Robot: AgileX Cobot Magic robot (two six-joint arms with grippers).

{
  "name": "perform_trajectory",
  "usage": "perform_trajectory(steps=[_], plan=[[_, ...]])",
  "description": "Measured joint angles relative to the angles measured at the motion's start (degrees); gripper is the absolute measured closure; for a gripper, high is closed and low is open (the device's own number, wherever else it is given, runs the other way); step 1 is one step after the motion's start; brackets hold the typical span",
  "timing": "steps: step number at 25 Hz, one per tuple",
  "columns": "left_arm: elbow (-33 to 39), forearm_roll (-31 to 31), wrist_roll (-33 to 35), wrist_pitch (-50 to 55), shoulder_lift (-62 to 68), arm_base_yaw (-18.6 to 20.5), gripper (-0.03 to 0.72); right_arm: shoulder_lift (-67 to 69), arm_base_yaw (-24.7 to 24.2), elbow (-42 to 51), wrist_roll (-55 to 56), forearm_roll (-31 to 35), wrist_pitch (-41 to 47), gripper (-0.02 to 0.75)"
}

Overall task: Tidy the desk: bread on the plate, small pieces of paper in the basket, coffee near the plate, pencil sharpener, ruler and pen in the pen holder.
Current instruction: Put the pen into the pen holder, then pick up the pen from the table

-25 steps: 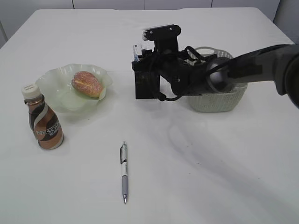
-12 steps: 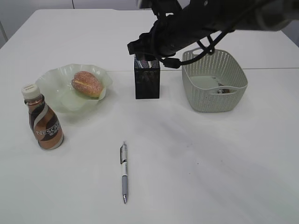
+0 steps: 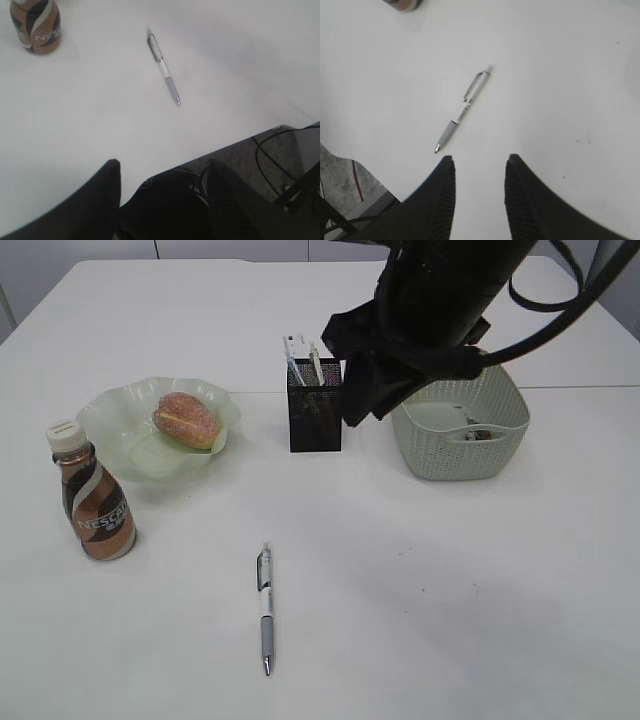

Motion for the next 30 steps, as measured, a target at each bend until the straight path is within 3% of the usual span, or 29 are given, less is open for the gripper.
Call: perform_trajectory(steps=[4, 8, 12, 20, 26, 30], plan=[[-3.1, 0.0, 0.4, 1.5, 5.0, -3.0, 0.278, -1.4, 0.0, -0.7, 8.3, -9.1, 1.9, 0.489], [-6.9, 0.1, 0.5, 1.3, 10.0, -8.8, 0.278, -2.8, -0.1, -0.7, 14.8, -15.5, 2.3, 0.489], [-9.5, 1.0, -1.1, -0.2, 16.3, -13.8, 0.278, -3.8, -0.1, -0.7, 16.4, -15.8, 2.6, 0.490], [-12.9, 13.7, -17.7, -1.4, 30.7, -19.1, 0.278, -9.7, -0.1, 8.2, 17.4, -15.9, 2.5, 0.490], [-15.1, 14.1, -23.0, -6.3, 41.9, -22.7, 0.278, -15.0, -0.1, 18.4, 19.1, -14.8, 2.6, 0.490], [-15.2, 12.8, -26.9, -14.5, 47.5, -23.9, 0.278, -16.3, -0.1, 20.2, 19.2, -14.6, 2.6, 0.491]])
